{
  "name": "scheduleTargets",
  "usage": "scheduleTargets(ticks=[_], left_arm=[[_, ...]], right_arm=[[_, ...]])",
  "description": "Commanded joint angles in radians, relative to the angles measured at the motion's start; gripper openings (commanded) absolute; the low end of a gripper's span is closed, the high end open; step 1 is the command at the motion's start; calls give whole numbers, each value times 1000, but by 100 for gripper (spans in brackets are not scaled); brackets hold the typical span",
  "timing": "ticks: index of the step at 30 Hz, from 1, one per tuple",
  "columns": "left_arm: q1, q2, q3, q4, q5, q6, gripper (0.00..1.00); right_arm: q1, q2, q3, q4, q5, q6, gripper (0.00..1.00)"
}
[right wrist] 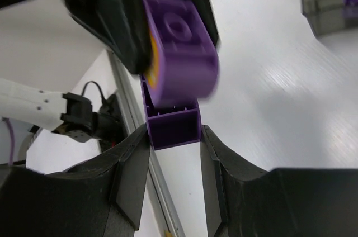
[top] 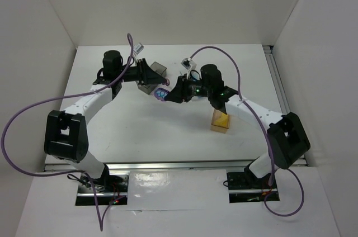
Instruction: Sort the legos into containers by color
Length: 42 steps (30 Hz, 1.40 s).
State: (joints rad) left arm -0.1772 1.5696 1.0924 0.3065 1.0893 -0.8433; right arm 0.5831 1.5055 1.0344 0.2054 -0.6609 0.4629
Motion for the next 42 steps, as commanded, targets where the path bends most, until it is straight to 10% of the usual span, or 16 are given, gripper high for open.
scheduleTargets(ticks=[1, 8, 16, 26, 33, 42], left_arm=[[30, 21, 98, -21, -61, 4, 0], [30, 81, 217, -199, -172, 111, 0], [12, 200, 425, -651, -804, 268, 0], [2, 398, 578, -710, -916, 277, 0], [-16, 504, 687, -759, -902, 296, 75], [-16, 296, 721, -871, -1051, 313, 87]], right_arm=[[-17, -22, -6, -169, 101, -66, 8], [-28, -100, -74, -179, 110, -75, 8], [-46, -146, -76, -267, 188, -84, 8], [-74, -156, -46, -307, 208, -104, 8], [-74, -125, -25, -307, 199, -104, 8], [-74, 51, 124, -251, 167, -86, 12]])
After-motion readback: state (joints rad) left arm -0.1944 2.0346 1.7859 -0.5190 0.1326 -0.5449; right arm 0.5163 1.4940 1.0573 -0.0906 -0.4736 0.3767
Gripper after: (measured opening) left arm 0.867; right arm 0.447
